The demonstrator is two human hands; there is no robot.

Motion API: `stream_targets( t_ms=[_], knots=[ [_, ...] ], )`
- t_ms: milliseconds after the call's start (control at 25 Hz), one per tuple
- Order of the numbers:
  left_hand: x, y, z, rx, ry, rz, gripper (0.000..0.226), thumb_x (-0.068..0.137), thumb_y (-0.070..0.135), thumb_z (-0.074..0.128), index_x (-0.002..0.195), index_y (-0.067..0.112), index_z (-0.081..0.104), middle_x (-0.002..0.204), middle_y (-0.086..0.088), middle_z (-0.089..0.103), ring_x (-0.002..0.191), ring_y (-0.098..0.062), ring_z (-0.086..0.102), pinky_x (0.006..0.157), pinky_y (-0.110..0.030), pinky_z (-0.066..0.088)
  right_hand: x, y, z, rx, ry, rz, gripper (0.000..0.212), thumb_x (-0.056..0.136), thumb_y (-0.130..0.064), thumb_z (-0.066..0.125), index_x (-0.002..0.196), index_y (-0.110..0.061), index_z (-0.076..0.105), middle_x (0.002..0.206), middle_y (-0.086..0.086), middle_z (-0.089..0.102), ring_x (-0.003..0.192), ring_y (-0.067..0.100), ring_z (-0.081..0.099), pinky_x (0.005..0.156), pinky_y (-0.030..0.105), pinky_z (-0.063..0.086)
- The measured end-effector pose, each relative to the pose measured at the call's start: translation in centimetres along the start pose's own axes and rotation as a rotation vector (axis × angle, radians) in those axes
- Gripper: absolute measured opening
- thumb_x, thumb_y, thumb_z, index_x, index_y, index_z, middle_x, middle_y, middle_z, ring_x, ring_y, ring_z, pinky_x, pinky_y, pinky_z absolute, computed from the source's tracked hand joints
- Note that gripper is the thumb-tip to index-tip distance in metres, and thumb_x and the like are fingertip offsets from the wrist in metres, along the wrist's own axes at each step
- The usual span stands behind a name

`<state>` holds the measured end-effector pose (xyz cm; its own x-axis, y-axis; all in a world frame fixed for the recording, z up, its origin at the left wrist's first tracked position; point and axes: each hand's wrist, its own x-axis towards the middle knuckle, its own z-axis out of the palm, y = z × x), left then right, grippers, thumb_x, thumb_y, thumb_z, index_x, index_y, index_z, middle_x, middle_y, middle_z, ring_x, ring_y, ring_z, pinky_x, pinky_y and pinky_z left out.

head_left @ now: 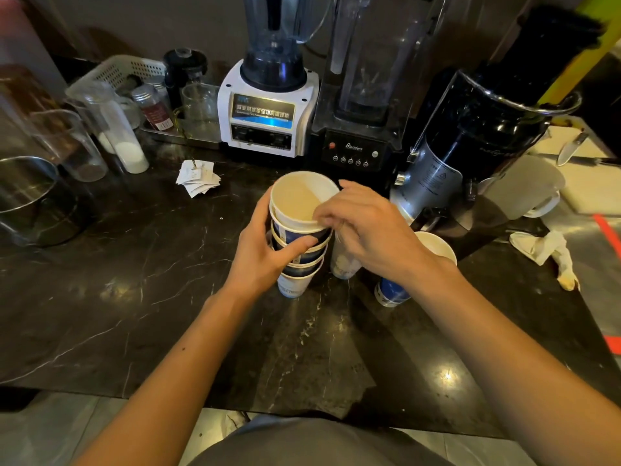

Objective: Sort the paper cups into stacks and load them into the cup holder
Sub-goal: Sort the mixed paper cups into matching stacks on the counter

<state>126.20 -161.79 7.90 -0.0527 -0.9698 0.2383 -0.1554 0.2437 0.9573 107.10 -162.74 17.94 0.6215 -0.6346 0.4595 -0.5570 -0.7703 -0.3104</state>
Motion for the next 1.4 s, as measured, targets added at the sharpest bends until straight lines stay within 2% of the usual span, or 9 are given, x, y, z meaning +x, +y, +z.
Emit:
stream_targets(
  t_ms=[240,360,560,720,800,920,1080,1200,1400],
  knots=[
    [-0.1,0.2,0.1,0.012,0.023,-0.008,0.09,0.074,0.045,0.077,0.149,0.031,0.03,0.144,0.011,0.048,0.132,-0.003,0.047,0.106,-0.027,0.045,0.7,1.6,-5.6,-0.121,0.668,0.057,0.013,0.092,0.006,0.058,0.098,0.004,0.07,0.09,0.016,0.068,0.087,0.022,0.062,0.083,0.03,0.05],
    [-0.1,0.3,0.0,0.016,0.019,-0.008,0.09,0.075,0.04,0.078,0.149,0.032,0.028,0.145,0.01,0.047,0.133,-0.002,0.044,0.107,-0.024,0.043,-1.1,3.9,-6.7,-0.226,0.743,0.118,0.013,0.092,0.006,0.058,0.097,0.003,0.07,0.089,0.016,0.068,0.087,0.023,0.062,0.084,0.027,0.049],
    [-0.4,0.5,0.4,0.004,0.035,-0.035,0.083,0.07,0.048,0.076,0.142,0.036,0.035,0.136,0.018,0.052,0.129,0.0,0.048,0.105,-0.027,0.046,-4.8,6.3,-2.7,-0.302,0.432,0.168,0.022,0.087,0.004,0.052,0.1,0.002,0.07,0.093,0.016,0.07,0.094,0.027,0.062,0.106,0.041,0.042],
    [-0.4,0.1,0.2,-0.011,0.003,-0.075,0.085,0.067,0.053,0.077,0.141,0.038,0.037,0.138,0.016,0.053,0.128,-0.002,0.05,0.104,-0.028,0.047,-5.9,6.1,-0.1,-0.162,-0.23,0.316,0.02,0.097,-0.015,0.056,0.111,-0.01,0.069,0.104,0.005,0.069,0.103,0.022,0.06,0.095,0.043,0.048],
    [-0.8,-0.1,0.2,-0.007,-0.042,-0.091,0.09,0.064,0.053,0.08,0.142,0.037,0.036,0.137,0.018,0.053,0.128,0.0,0.05,0.104,-0.026,0.047,-5.8,5.2,-0.1,-0.065,-0.175,0.307,0.028,0.098,-0.021,0.057,0.123,-0.011,0.065,0.116,0.003,0.067,0.112,0.02,0.059,0.094,0.035,0.047],
    [-1.1,-0.4,0.5,-0.024,-0.06,-0.093,0.095,0.064,0.051,0.084,0.144,0.031,0.037,0.135,0.02,0.054,0.128,-0.002,0.05,0.102,-0.024,0.047,-3.7,2.6,-1.2,0.056,0.049,0.138,0.043,0.099,-0.036,0.056,0.138,-0.018,0.053,0.134,-0.002,0.059,0.129,0.01,0.049,0.113,0.032,0.034],
    [-0.8,-0.6,0.5,-0.019,-0.065,-0.055,0.097,0.066,0.049,0.084,0.146,0.025,0.036,0.137,0.015,0.054,0.129,-0.007,0.05,0.103,-0.028,0.048,-1.5,0.0,-0.3,-0.051,-0.161,0.0,0.022,0.094,-0.015,0.064,0.114,-0.009,0.07,0.112,0.008,0.071,0.111,0.025,0.064,0.117,0.041,0.027],
    [-0.9,-0.7,0.4,-0.01,-0.055,-0.072,0.095,0.064,0.051,0.084,0.144,0.035,0.035,0.138,0.018,0.052,0.129,-0.003,0.05,0.102,-0.029,0.049,-1.5,0.0,-1.6,-0.031,0.043,0.019,0.012,0.09,0.0,0.064,0.099,-0.001,0.073,0.096,0.01,0.073,0.093,0.024,0.067,0.113,0.043,0.036],
    [-0.7,-0.7,0.6,0.016,-0.013,-0.086,0.101,0.059,0.06,0.081,0.145,0.037,0.033,0.133,0.032,0.048,0.127,0.007,0.046,0.099,-0.013,0.044,-3.5,2.9,-8.3,-0.177,0.632,0.126,0.016,0.097,-0.009,0.057,0.102,0.002,0.068,0.095,0.001,0.062,0.092,0.004,0.055,0.091,0.018,0.044]
  ],
)
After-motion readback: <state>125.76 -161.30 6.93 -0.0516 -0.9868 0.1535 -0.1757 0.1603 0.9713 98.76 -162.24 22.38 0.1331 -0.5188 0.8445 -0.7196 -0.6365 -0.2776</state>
